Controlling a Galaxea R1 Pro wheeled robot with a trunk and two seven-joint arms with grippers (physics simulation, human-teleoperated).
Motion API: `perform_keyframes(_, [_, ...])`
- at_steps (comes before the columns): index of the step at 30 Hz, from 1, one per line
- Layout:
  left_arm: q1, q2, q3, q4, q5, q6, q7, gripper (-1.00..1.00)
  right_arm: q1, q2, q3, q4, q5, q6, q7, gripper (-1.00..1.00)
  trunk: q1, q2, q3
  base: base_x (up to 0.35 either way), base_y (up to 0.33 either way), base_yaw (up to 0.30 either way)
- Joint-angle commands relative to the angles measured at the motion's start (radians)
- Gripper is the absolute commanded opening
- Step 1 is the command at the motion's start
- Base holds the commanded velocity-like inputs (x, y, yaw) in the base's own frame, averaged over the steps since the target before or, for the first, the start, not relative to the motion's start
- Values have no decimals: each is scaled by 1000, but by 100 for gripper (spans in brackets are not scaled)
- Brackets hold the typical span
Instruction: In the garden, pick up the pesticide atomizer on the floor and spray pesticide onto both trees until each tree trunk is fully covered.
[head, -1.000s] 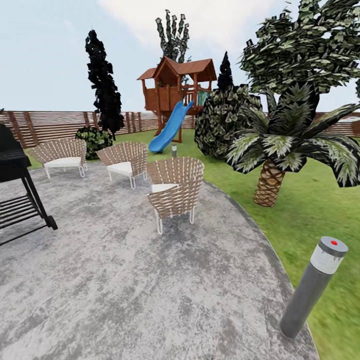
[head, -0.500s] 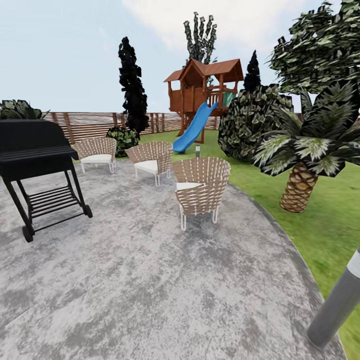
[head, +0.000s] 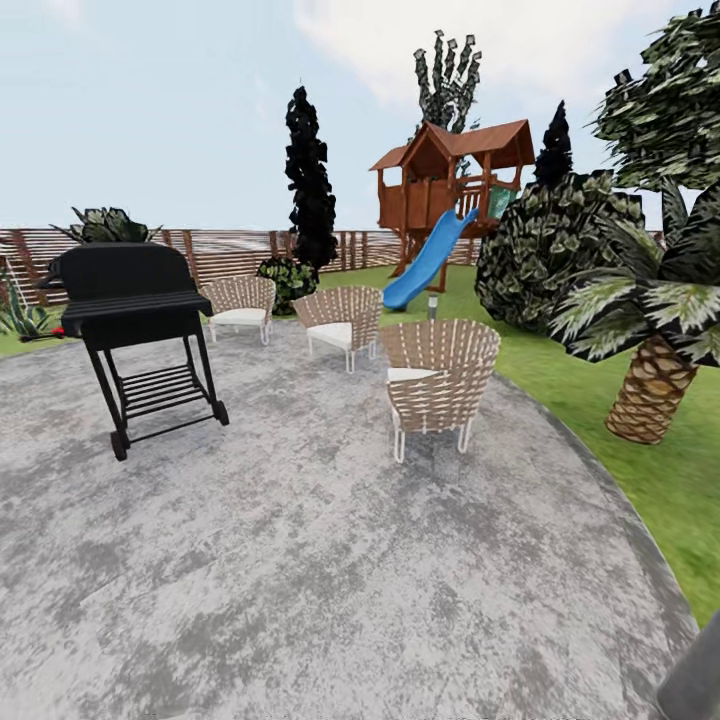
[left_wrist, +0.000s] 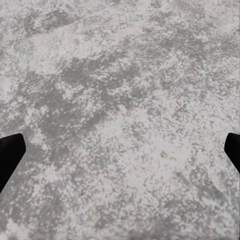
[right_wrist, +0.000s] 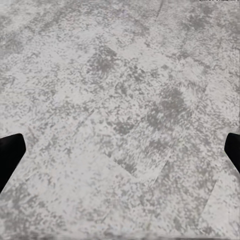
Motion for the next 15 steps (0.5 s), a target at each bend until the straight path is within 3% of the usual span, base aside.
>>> perform_keyframes(1, [-1, 0, -2, 1, 7, -3, 0, 100, 0, 0, 2, 0, -8, -3, 0, 100, -1, -1, 0, -328, 0, 245])
perform_keyframes(10, [-1, 0, -2, 1, 7, -3, 0, 100, 0, 0, 2, 0, -8, -3, 0, 100, -1, -1, 8, -334, 8, 245])
perform_keyframes(15, [-1, 1, -2, 1, 7, -3, 0, 100, 0, 0, 2, 0, -8, -3, 0, 100, -1, -1, 13, -315, 140, 245])
